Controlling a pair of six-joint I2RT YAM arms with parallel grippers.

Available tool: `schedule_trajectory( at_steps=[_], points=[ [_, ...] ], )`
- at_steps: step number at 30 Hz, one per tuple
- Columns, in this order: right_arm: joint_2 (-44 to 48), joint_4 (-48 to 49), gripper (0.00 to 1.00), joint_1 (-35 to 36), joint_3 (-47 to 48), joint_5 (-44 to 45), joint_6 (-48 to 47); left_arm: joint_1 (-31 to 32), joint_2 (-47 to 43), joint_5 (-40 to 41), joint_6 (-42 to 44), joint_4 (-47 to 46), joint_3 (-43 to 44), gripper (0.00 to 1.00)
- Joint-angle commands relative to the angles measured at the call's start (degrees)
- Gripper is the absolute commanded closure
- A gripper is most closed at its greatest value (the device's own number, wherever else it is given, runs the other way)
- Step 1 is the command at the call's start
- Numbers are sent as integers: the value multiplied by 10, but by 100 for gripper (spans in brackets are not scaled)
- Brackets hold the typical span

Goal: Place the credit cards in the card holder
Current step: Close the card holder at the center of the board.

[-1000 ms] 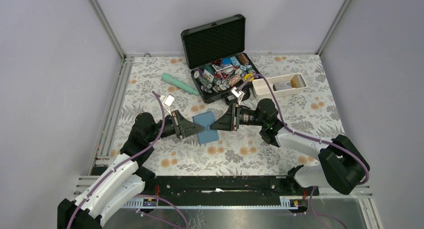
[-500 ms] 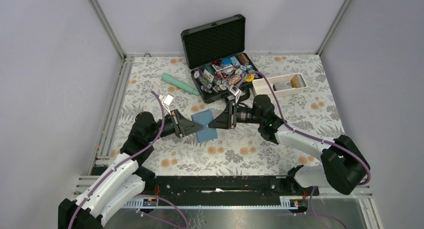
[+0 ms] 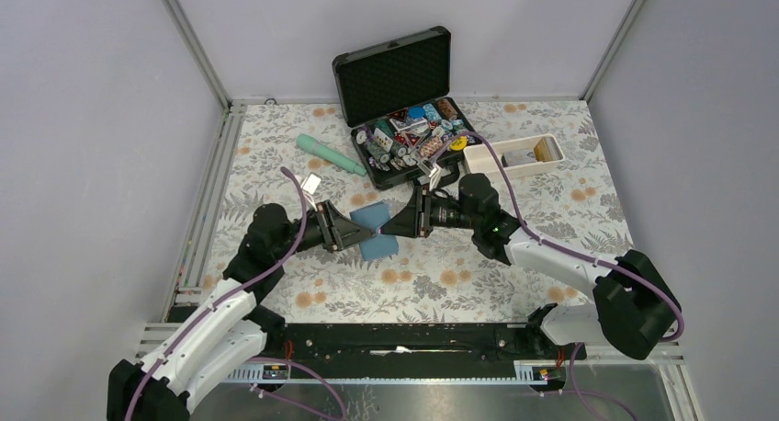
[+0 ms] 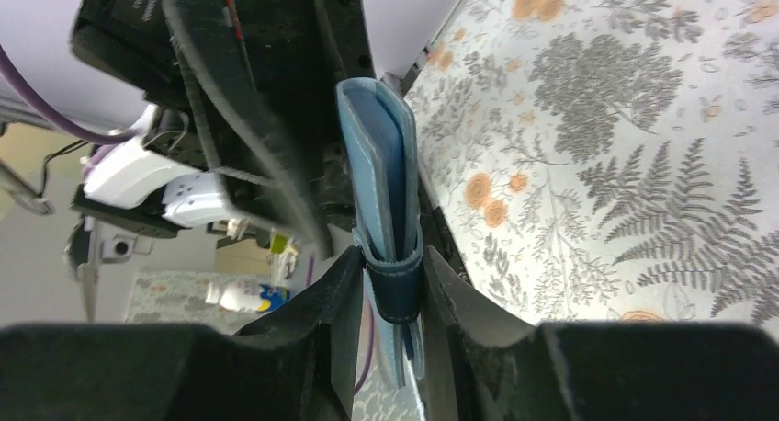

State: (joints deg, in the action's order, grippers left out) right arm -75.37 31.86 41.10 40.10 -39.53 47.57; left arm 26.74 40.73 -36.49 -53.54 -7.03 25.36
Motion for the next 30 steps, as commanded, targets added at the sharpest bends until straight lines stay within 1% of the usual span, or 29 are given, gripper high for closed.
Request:
schedule_trajectory(
  at_steps=[1,3,4,8,12,15,20,26,30],
  points=[
    [17,-5,100,7,-10,77,-15,8,7,18,35,1,26,32],
    [22,-31,100,-7,-13,95,-15,8,11,42,61,41,34,5],
    [24,-49,100,-21,-14,102,-14,8,13,57,72,57,38,2],
    [35,-84,100,-84,-41,117,-21,0,24,83,104,102,50,1],
    [40,-156,100,-121,-43,161,-80,-12,32,85,111,108,54,1],
    [31,-192,100,-144,-47,188,-117,-21,33,87,113,110,55,1],
    [3,-196,100,-191,-62,178,-146,-43,29,111,112,131,53,1],
    [-59,-191,100,-228,-64,158,-162,-68,11,144,119,161,45,1],
    [-90,-201,100,-240,-53,176,-167,-82,0,156,124,179,43,1]
  ],
)
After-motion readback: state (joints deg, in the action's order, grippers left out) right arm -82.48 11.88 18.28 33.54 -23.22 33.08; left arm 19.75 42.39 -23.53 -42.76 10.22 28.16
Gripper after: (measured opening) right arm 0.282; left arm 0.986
